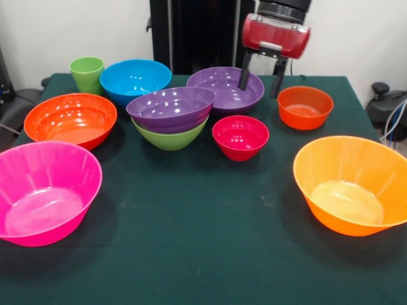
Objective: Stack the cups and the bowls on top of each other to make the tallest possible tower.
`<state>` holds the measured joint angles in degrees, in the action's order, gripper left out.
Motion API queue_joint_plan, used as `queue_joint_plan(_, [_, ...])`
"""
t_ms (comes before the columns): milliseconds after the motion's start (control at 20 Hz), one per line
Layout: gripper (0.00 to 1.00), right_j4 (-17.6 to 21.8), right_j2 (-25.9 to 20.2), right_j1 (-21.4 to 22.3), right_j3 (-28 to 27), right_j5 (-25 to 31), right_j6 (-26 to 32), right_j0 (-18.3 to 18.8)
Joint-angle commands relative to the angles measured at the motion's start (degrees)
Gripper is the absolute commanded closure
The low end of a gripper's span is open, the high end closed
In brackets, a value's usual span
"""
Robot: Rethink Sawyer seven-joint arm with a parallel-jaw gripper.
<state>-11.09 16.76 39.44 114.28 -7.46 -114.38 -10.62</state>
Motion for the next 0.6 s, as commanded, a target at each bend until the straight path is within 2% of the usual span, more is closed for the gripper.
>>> queue_joint_plan(50, [0.00,-8.41,-1.19,-5.05,-5.69,6.70,-11.97,-5.33])
queue_joint_plan(600, [0.00,-13.53,-3.09,-8.60,-8.14,2.90,-11.45,-5.97])
